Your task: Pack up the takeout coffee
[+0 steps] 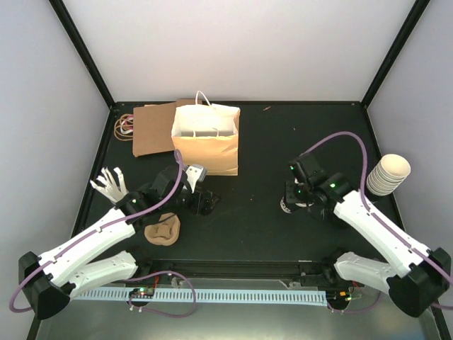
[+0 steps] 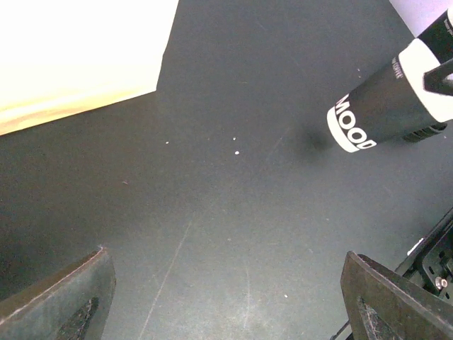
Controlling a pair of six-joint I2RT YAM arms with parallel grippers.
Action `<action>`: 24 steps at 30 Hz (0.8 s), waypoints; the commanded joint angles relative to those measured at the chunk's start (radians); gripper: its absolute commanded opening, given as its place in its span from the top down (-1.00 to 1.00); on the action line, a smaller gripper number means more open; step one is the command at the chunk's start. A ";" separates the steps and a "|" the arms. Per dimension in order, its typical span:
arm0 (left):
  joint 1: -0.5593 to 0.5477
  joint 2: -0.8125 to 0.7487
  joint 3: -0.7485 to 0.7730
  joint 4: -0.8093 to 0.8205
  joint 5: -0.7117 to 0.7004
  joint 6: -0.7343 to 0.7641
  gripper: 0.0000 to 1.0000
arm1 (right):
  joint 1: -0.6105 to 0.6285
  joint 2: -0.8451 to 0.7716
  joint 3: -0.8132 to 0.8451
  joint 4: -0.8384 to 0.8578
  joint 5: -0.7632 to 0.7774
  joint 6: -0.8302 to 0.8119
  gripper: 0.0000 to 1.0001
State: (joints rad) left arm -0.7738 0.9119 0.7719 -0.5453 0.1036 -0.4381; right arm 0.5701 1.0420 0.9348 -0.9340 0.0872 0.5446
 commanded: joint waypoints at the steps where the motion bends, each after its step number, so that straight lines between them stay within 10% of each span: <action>1: -0.002 -0.003 0.039 0.007 -0.021 -0.013 -0.79 | 0.071 0.068 0.013 0.012 0.116 0.047 0.98; 24: -0.002 -0.033 0.003 0.029 -0.035 -0.025 -0.80 | 0.293 0.315 0.095 -0.077 0.280 0.117 0.96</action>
State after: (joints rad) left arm -0.7738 0.8791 0.7677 -0.5335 0.0792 -0.4564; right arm 0.8524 1.3632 1.0103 -0.9794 0.3092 0.6247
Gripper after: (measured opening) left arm 0.899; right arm 0.041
